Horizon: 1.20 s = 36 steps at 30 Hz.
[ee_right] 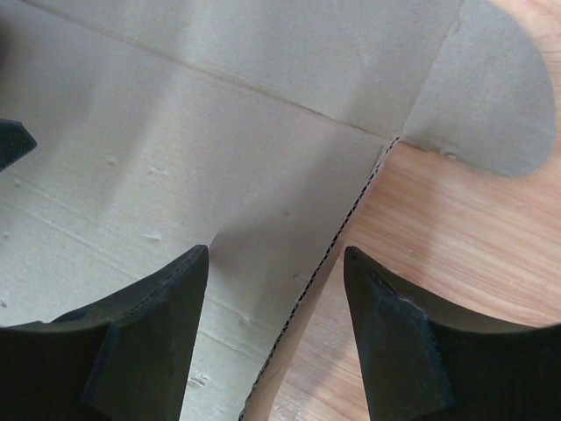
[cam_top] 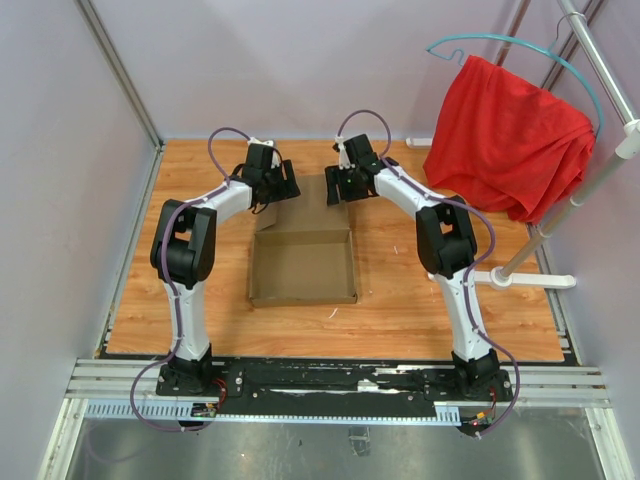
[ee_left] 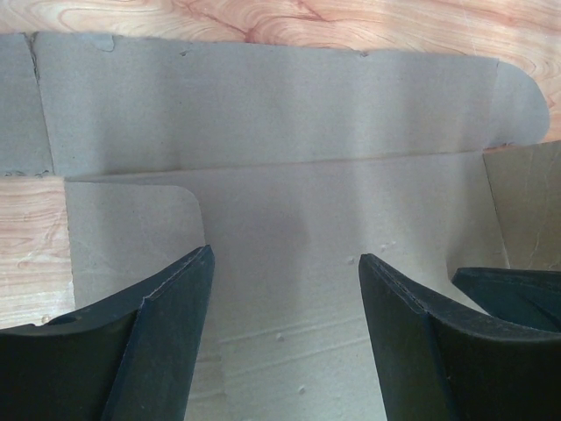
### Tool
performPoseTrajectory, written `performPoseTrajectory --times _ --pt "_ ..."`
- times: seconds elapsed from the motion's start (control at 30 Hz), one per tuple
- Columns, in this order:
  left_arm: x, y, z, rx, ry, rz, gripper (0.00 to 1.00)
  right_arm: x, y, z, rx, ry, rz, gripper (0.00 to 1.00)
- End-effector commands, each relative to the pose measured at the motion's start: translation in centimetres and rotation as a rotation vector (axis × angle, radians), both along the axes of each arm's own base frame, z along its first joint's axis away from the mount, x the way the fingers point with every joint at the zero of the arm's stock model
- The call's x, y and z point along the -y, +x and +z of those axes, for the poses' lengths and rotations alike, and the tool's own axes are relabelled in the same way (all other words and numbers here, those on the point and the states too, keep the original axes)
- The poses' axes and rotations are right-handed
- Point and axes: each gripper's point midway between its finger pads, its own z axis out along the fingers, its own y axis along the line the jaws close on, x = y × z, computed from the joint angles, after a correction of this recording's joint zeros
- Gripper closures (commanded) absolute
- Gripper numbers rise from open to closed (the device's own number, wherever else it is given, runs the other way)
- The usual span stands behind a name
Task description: Fold the paper box
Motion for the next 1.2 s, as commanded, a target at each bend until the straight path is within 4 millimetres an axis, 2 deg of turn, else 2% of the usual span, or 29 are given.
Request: performPoseTrajectory --times 0.0,0.3,0.57,0.73,0.77,0.8,0.9,1.17 --pt "0.7 -1.1 -0.4 -0.027 -0.013 -0.032 0.27 -0.4 1.0 4.4 0.11 -0.006 -0.009 0.36" --pt "0.7 -1.2 0.0 -0.02 -0.015 -0.031 0.27 -0.8 2.1 6.1 0.17 0.031 -0.015 0.35" --pt "0.9 -1.1 0.4 -0.011 -0.026 -0.036 0.27 -3.2 2.0 6.8 0.191 0.139 0.049 0.35" --pt "0.9 -1.2 0.5 -0.009 -0.024 -0.036 0.27 -4.8 1.4 5.5 0.159 0.174 0.104 0.35" --pt "0.9 -1.2 0.5 -0.009 -0.024 -0.036 0.27 -4.9 1.2 5.0 0.144 0.174 0.11 0.35" --pt "0.9 -1.2 0.5 -0.01 -0.025 -0.037 0.27 -5.2 0.8 3.7 0.106 0.178 0.124 0.35" --pt "1.0 -1.2 0.4 -0.011 -0.03 -0.04 0.27 -5.3 0.2 2.3 0.076 0.169 0.132 0.35" --pt "1.1 -1.2 0.1 -0.016 -0.034 -0.045 0.27 -5.1 -0.9 1.9 0.081 0.136 0.148 0.35"
